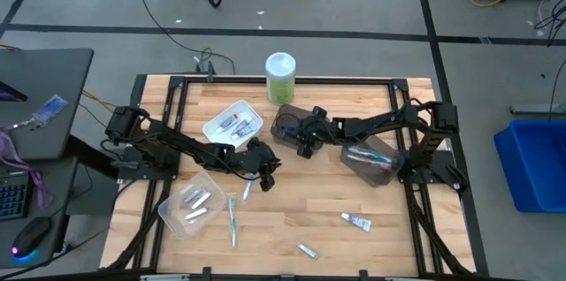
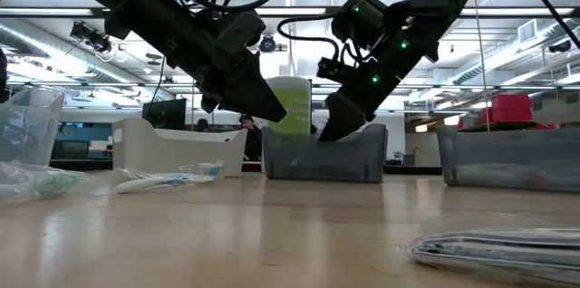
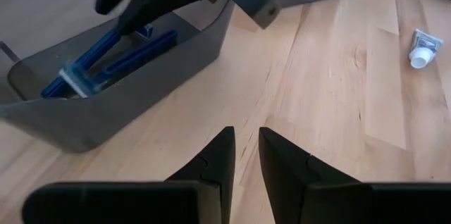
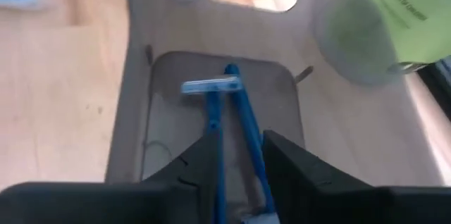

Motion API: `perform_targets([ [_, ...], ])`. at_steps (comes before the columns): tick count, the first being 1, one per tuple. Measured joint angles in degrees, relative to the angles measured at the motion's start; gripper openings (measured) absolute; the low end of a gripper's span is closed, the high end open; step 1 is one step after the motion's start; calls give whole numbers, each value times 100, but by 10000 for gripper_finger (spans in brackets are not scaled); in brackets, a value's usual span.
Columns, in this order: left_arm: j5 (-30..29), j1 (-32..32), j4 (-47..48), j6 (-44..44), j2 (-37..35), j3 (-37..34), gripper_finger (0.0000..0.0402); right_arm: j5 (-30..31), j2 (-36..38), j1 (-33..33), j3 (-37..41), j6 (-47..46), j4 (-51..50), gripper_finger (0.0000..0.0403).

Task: Pick & Place Travel size toiletries
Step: Put the blue toothbrush into the right black bin

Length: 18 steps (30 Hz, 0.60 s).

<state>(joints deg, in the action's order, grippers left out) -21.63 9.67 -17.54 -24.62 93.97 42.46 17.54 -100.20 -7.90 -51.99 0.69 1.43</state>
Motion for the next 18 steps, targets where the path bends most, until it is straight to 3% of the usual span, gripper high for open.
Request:
perform_targets([
  [8,0,0,2,-127,0,0,73,252,0,259,0,-402,760,168],
  [14,0,0,4,-326,0,0,73,926,207,657,0,152,1170,169],
  [18,29,-1,11,-542,0,0,73,944,399,924,0,-81,1117,159],
])
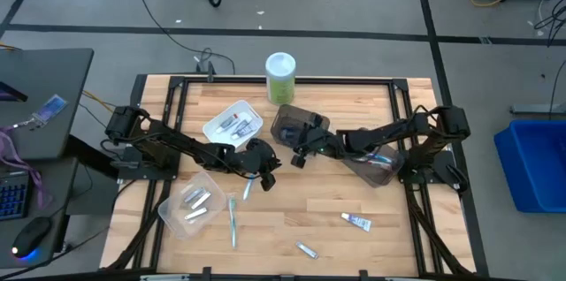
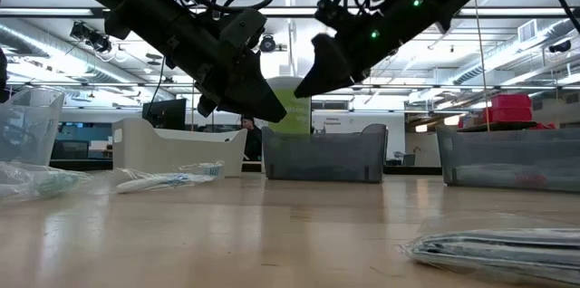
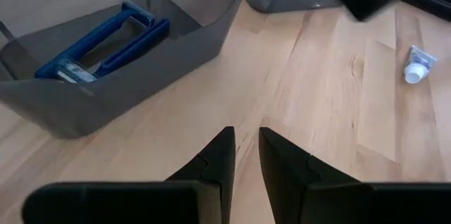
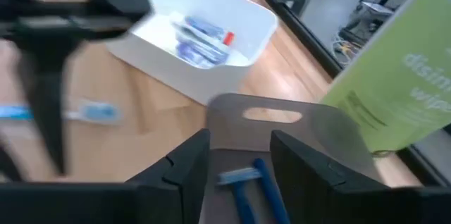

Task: Pick & Place Travel size toiletries
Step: Put the blue toothbrush into the right black bin

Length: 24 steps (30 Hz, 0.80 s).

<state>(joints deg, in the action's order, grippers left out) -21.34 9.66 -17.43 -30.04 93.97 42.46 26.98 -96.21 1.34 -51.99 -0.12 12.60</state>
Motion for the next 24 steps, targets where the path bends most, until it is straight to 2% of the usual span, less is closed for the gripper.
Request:
perform_targets([
  [4,49,1,10,70,0,0,73,-82,55,268,0,-62,-66,150],
  [9,2,-1,230,120,-2,2,76,-211,57,474,0,366,-74,144],
  [12,-5,-1,683,-29,-2,0,86,-206,58,512,0,406,-49,146],
  [19,-6,-5,2254,-1098,-2,0,127,-205,58,512,0,406,-28,143],
  [24,-36,1,2555,-1243,-2,0,159,-205,57,512,0,406,-19,142],
])
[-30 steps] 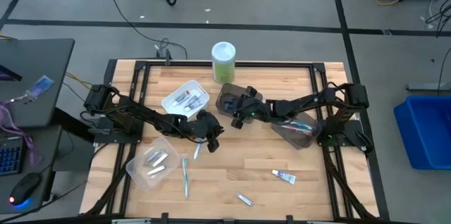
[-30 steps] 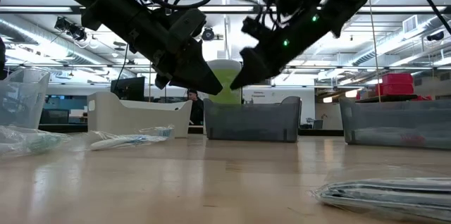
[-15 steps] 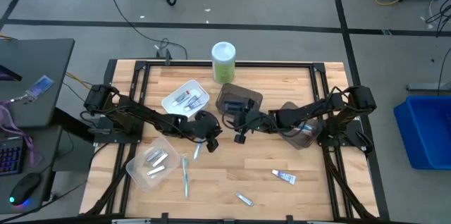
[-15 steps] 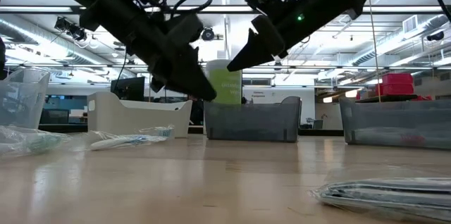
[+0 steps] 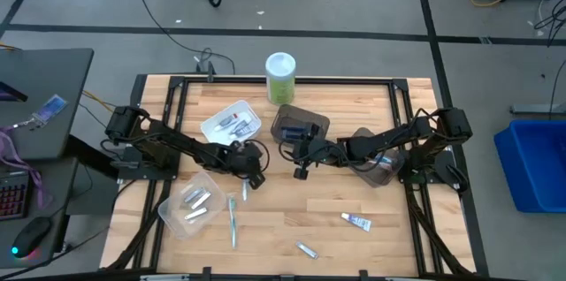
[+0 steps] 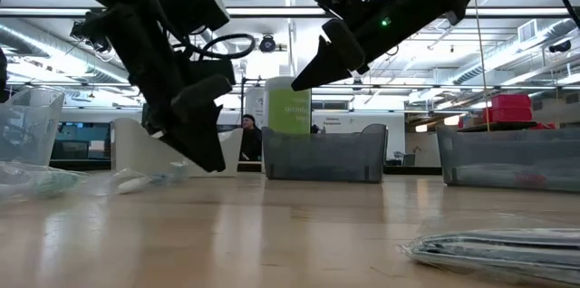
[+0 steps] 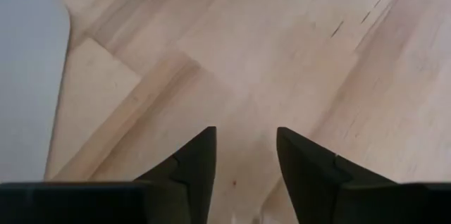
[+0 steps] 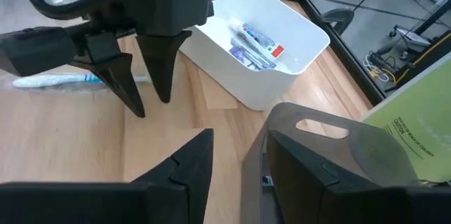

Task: Pick & Place Travel size toiletries
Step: Put the blue toothbrush into the right black bin

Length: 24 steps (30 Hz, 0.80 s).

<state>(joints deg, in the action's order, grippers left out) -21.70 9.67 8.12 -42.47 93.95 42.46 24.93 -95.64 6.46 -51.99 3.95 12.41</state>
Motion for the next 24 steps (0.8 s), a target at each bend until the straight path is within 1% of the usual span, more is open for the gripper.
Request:
perform_targets([
  [3,29,0,-279,263,0,13,174,0,1,0,0,0,29,141],
  [5,176,0,-224,443,0,166,182,0,1,-4,0,0,34,140],
  [8,499,0,212,708,0,567,191,0,1,-4,0,0,34,140],
  [10,623,4,762,668,0,846,194,0,1,-4,0,0,32,140],
  [13,808,-2,1730,168,0,1275,197,-2,1,-4,0,0,32,140],
  [15,1034,-2,2465,-340,0,1484,197,-2,1,-4,0,0,32,141],
  [17,1101,0,2951,-869,-7,1586,197,-2,1,-4,0,0,32,140],
  [21,866,8,3304,-2010,-9,1462,197,-4,1,-4,0,0,32,138],
  [24,603,4,3250,-2471,-9,1278,197,-9,1,-4,0,0,32,139],
])
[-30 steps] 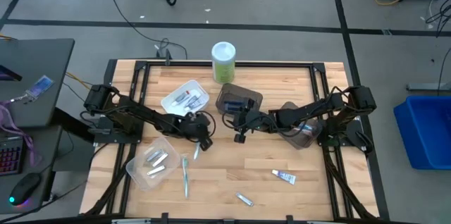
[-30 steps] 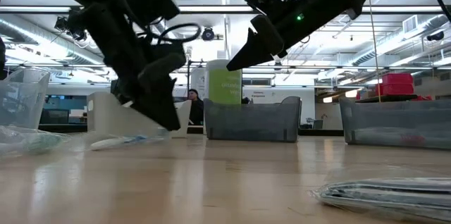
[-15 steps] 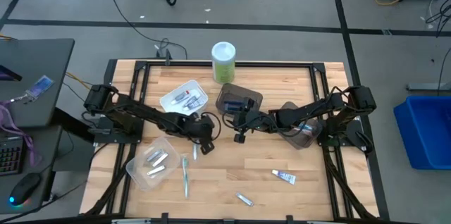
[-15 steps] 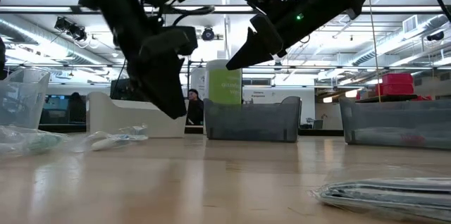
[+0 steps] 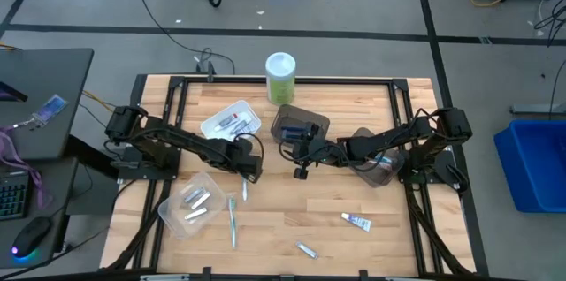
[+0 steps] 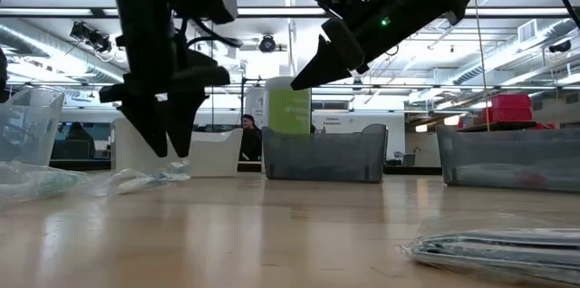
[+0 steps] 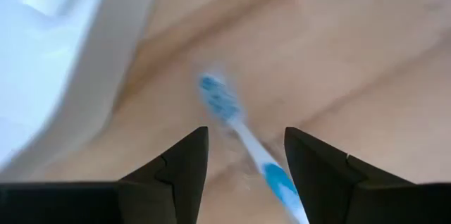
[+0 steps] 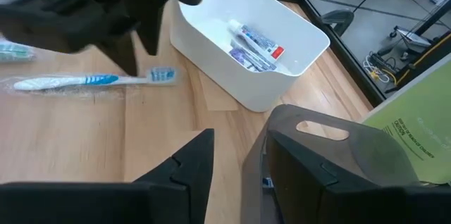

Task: Pick & Place Travel size toiletries
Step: Put the blue toothbrush into the right black bin

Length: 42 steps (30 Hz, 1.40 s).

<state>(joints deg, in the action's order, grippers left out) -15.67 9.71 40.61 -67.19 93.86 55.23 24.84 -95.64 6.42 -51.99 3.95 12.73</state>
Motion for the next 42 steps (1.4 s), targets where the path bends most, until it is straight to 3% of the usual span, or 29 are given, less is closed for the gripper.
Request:
perform_targets([
  [4,-331,-32,-93,-89,2,-99,197,-1,0,0,0,0,0,139],
  [11,-363,-145,-213,-25,4,-104,197,-2,0,0,0,-1,0,140],
  [23,132,-155,-52,-1213,11,-104,196,-7,0,0,0,-1,0,140],
  [28,-364,-246,548,-1247,9,-104,196,-9,0,0,0,-2,-2,137],
  [35,-612,-552,1700,-1755,10,-106,196,-11,0,0,0,-2,-2,139],
  [42,-239,-416,324,-1363,11,-106,196,-11,2,0,0,0,-2,138],
])
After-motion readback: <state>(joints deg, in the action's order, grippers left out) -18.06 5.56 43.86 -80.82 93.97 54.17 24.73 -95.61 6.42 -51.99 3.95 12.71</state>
